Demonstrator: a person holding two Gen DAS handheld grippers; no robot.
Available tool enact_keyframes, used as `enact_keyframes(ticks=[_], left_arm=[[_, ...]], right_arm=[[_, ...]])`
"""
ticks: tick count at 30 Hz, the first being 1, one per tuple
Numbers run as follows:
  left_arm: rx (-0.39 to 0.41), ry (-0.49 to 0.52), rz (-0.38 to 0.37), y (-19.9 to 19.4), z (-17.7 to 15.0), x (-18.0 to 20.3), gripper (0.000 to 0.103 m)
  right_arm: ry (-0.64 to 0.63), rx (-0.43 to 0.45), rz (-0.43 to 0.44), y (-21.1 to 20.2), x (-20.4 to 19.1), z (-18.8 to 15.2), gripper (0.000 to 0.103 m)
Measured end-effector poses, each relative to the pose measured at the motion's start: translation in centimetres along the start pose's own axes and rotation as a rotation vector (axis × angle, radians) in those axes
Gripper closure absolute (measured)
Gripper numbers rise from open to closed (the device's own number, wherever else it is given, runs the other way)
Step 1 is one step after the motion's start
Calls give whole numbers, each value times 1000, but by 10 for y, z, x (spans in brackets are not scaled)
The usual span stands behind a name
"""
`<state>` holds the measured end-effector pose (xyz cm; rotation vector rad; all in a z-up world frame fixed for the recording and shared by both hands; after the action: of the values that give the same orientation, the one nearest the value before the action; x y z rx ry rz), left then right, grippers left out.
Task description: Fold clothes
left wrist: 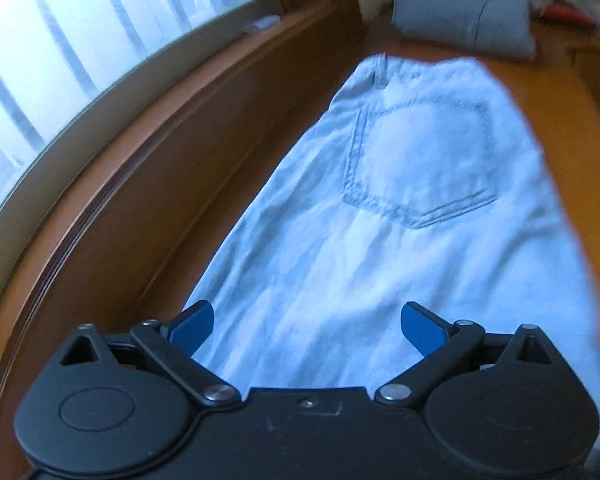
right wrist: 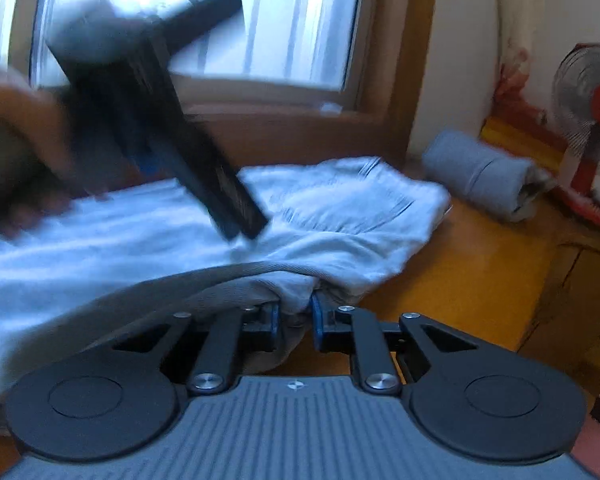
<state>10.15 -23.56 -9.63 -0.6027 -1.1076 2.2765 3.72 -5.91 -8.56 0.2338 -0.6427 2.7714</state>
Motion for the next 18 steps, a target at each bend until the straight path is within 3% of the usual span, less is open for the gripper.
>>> enact_keyframes(ticks=[2,7,10,13,16,18], left_arm=[[10,-5,15,7,-3,-3,0],[31,-87,-41,9,-9,-20,0],[46,-111,-35,9,-13,-29,0],[30,-132,-43,3,-17,-32,0],[52,-163,-105,-22,-30,-25,1],[85,-199,-194,-47,-44,-15,1]], right_arm=[[-6,-4,-16,-13,5,-2,90],[-61,-109,-60,-24,9,-33,91],[-97,-130,-108,-32,13,-47,97],[-45,-150,-95,-41,29,-49,97],[-5,-137,-88,-43,45,-45,94],[6,-106,-87,-34,58,-38,89]])
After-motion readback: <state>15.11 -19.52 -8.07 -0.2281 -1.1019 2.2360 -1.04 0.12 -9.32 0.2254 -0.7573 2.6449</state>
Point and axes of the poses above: each gripper's, at about its wrist camera, not at the fingertips, and y roughly the way its jaws point, x to its right, z to its top, the point moved 3 cm from there along y, roughly the way its jaws point, and after that the axes turned 12 degrees about -z, right-handed, at the moved point
